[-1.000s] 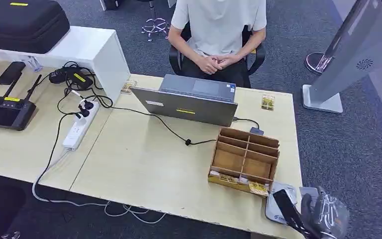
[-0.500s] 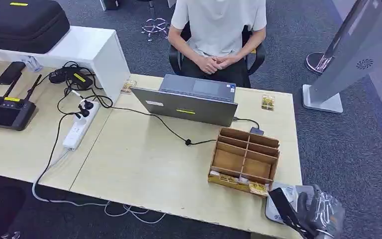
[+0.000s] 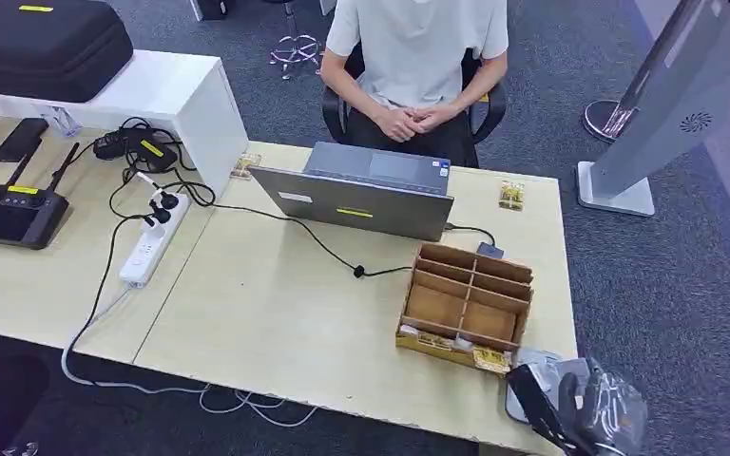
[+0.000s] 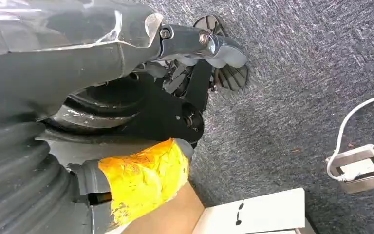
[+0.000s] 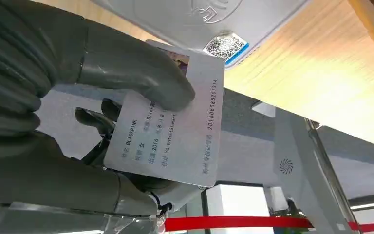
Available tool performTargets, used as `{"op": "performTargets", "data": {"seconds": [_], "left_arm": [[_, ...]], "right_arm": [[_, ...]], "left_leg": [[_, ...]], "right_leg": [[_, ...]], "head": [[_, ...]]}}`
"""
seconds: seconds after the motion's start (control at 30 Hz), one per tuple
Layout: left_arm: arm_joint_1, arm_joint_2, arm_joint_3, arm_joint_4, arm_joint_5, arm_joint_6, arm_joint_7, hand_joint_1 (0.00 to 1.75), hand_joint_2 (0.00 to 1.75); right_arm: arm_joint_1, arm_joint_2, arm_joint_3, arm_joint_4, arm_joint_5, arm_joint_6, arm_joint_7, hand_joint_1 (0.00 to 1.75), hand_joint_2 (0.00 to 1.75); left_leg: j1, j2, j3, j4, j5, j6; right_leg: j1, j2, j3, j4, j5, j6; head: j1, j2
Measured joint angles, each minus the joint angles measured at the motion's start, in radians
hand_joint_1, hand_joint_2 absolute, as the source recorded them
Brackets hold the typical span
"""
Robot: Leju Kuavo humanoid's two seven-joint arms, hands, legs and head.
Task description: Pass the card to the sensor for recognition and then transmit it.
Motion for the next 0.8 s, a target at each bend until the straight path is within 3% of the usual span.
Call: {"op": "performTargets", "data": {"seconds": [0.37,0.53,0.8], "left_arm": [[0.000,0.003,0.000,0.000,-0.021,0.001,0.006,0.00,1.75],[0.000,0.013,-0.001,0.000,-0.045,0.006,0.022,0.00,1.75],[-0.002,0.025,-0.014,0.000,-0.069,0.015,0.032,0.00,1.75]], "right_arm": [[-0.053,0.000,0.008,-0.022,0.021,-0.028,0.027,1.75,1.75],[-0.231,-0.023,0.029,-0.106,0.049,0.008,0.119,1.75,1.75],[-0.488,-0.058,0.089,-0.076,0.100,0.060,0.252,1.75,1.75]], "left_leg": [[0.000,0.001,-0.001,0.000,0.001,0.000],[0.000,0.005,0.000,0.000,0.002,0.000],[0.000,0.005,-0.001,0.000,0.003,-0.001]], "right_leg": [[0.000,0.001,0.000,0.001,0.001,0.000],[0.000,0.004,-0.001,0.001,0.004,-0.001],[0.001,0.004,-0.001,0.001,0.004,-0.001]], "head": [[0.000,0.000],[0.000,0.000],[0.000,0.000]]}}
